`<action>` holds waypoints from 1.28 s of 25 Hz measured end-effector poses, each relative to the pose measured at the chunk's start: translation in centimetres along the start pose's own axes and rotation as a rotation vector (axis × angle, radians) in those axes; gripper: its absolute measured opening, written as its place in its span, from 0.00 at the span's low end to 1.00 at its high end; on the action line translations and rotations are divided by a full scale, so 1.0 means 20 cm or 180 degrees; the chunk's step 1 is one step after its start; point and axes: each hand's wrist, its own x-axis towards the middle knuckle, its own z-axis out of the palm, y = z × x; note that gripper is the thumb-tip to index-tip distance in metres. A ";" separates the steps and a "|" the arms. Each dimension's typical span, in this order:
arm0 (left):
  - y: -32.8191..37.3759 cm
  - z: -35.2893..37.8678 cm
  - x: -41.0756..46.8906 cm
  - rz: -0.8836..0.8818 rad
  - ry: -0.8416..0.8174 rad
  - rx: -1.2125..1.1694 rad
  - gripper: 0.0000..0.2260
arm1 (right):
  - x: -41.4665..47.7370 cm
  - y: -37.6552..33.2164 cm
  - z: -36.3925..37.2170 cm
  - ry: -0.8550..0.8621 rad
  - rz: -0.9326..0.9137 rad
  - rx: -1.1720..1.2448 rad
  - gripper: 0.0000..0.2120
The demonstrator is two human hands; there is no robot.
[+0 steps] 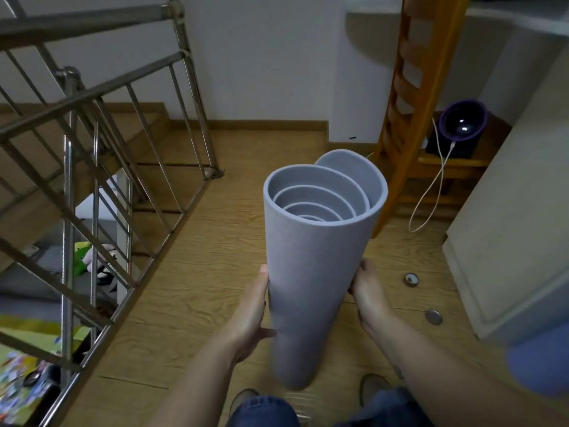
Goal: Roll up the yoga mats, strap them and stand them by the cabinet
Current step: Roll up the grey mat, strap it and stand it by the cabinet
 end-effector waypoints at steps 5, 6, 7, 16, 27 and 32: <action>0.16 -0.05 -0.03 0.0921 0.0278 0.0893 0.12 | -0.06 -0.16 -0.06 -0.0307 -0.0346 -0.0366 0.07; 0.19 -0.06 -0.06 0.0888 0.0187 0.0924 0.12 | -0.09 -0.19 -0.08 -0.0458 -0.0202 -0.0467 0.09; 0.23 -0.07 -0.09 0.0785 0.0115 0.0876 0.10 | -0.12 -0.21 -0.09 -0.0617 0.0021 -0.0530 0.15; 0.47 -0.24 -0.29 -0.0219 -0.0640 0.0853 0.50 | -0.32 -0.51 -0.22 -0.2253 0.1107 -0.0075 0.62; 0.65 -0.21 -0.48 -0.0663 -0.1082 0.1857 0.20 | -0.52 -0.68 -0.20 -0.2292 0.0879 -0.1409 0.42; 0.67 -0.07 -0.51 -0.0862 -0.0907 0.2697 0.15 | -0.54 -0.62 -0.21 -0.1986 0.0920 -0.1423 0.28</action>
